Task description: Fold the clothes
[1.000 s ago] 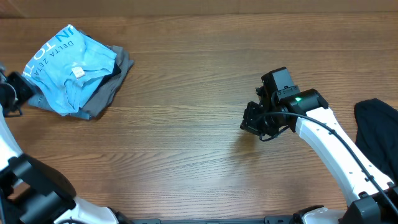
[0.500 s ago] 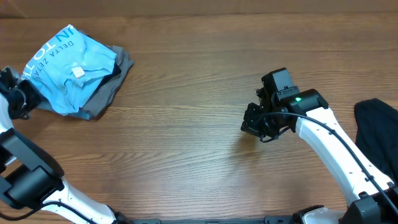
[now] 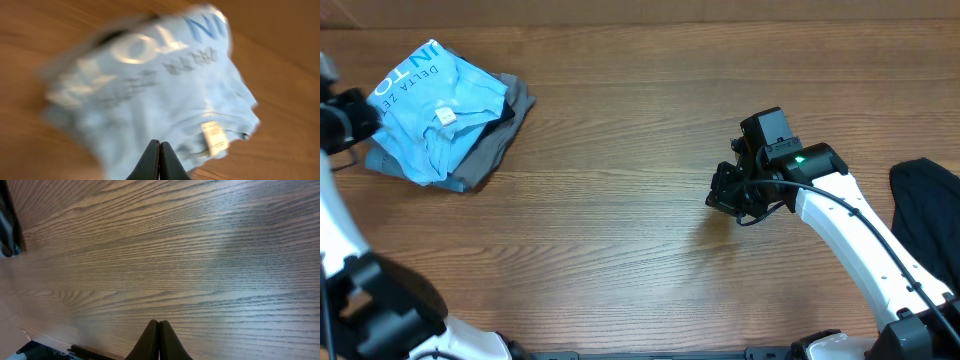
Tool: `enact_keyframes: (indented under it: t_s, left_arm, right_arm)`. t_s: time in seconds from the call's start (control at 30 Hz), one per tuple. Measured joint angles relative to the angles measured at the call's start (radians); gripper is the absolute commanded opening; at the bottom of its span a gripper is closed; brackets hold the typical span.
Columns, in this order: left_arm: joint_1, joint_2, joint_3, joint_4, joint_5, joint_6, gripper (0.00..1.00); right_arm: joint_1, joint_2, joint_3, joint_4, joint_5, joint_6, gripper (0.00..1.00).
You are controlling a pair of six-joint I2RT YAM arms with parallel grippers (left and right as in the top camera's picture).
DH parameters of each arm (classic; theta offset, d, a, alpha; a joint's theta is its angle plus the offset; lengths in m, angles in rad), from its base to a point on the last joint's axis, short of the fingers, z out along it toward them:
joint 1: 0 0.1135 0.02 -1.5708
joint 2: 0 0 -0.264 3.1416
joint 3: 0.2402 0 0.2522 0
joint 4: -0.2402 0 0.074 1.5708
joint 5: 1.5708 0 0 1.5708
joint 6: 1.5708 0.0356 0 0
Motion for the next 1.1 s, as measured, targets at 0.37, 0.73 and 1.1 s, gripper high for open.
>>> enact_keyframes:
  t_s: [0.37,0.73,1.1]
  left_arm:
    - [-0.205,0.312,0.003,0.055,-0.048,0.024,0.26]
    - [-0.210,-0.086,0.367,-0.324,-0.043,0.034,0.79]
    - [-0.343,-0.584,0.432,-0.777,-0.042,0.103,1.00]
  right_arm:
    - [0.000,0.000,0.000,-0.013,0.000,0.000,0.04]
    - [0.000,-0.039,0.013,-0.010,0.058,-0.051,0.04]
    - [0.000,-0.418,0.261,0.005,0.142,-0.186,1.00]
